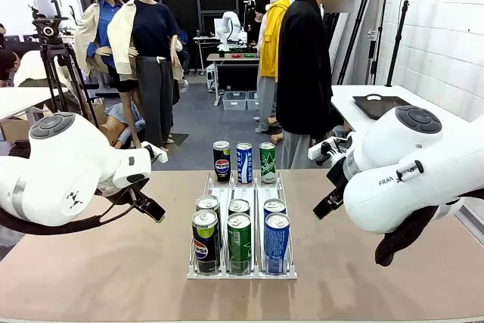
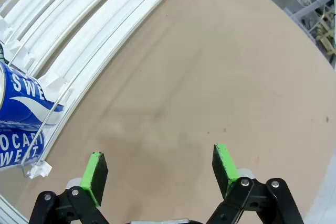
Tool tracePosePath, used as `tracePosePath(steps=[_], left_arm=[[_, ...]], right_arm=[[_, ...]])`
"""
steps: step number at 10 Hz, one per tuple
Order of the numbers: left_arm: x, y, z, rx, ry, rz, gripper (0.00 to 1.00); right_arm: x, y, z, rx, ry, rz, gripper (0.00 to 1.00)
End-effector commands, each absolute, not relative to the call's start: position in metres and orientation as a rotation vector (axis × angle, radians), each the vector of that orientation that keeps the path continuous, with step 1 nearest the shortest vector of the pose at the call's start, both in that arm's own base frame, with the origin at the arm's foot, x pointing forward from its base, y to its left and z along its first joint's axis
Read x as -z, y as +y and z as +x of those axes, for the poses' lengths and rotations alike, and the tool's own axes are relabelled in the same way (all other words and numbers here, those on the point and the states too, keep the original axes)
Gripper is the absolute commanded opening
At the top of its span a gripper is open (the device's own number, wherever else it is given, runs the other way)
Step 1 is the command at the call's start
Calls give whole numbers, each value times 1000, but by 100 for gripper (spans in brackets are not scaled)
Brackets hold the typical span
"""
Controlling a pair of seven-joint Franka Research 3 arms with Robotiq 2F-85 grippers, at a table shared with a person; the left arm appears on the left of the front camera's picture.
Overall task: Retrieve and hand over the desired beverage to the person.
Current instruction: Pick up a can of the same type that the person held from the Automatic Can Dispenser.
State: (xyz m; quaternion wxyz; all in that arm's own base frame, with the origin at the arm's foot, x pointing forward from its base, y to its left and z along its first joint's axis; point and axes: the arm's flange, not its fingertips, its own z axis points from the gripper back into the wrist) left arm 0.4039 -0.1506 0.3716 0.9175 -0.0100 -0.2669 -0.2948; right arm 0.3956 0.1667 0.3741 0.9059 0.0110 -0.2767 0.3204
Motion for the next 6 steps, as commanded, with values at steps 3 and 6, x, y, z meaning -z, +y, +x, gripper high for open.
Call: tracePosePath(steps=[3, 6], left_arm=[[-372, -151, 404, 607, -549, -21, 100], [-372, -151, 404, 607, -549, -21, 100]], right_arm=[[-374, 167, 396, -662, -571, 23, 100], [-374, 167, 396, -662, -571, 23, 100]])
